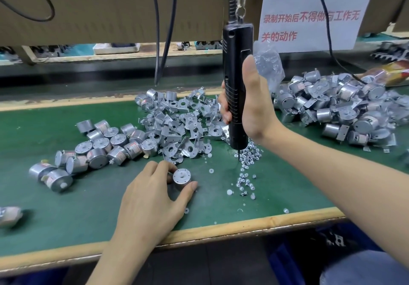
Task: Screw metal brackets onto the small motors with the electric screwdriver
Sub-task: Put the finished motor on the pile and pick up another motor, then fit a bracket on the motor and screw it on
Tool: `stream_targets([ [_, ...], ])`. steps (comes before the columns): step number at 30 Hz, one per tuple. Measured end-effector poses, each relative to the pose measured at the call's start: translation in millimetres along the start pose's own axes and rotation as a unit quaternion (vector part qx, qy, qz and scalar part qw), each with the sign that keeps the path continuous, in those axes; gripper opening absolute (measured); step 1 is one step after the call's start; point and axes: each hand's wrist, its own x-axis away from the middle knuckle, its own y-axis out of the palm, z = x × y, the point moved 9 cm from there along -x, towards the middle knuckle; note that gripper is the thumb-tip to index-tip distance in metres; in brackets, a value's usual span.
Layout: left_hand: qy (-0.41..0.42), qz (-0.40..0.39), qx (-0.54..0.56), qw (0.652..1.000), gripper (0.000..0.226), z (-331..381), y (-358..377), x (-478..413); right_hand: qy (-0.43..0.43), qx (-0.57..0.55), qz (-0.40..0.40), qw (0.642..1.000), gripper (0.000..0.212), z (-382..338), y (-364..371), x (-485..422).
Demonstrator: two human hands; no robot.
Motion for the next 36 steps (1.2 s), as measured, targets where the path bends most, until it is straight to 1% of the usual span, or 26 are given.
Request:
stream_targets([
  [10, 0.005, -0.002, -0.003, 1.0, 0.037, -0.3, 0.9, 0.3, 0.001, -0.011, -0.01, 1.0, 0.089, -3.3, 9.2, 3.1],
  [23, 0.009, 0.003, 0.0, 1.0, 0.038, -2.6, 1.9, 0.1, 0.002, -0.01, -0.024, 1.0, 0.079, -4.7, 15.5, 4.0],
  [29, 0.011, 0.005, -0.002, 1.0, 0.038, -2.3, 2.4, -0.7, -0.003, -0.002, -0.016, 1.0, 0.077, -5.4, 12.5, 3.6],
  [34, 0.013, 0.007, -0.002, 1.0, 0.036, -2.6, 2.1, -0.1, -0.002, -0.005, -0.006, 1.0, 0.08, -4.4, 8.0, 2.8],
  [36, 0.013, 0.007, -0.005, 1.0, 0.036, -2.8, 1.9, 0.1, -0.002, -0.008, -0.003, 1.0, 0.077, -3.8, 6.8, 2.8],
])
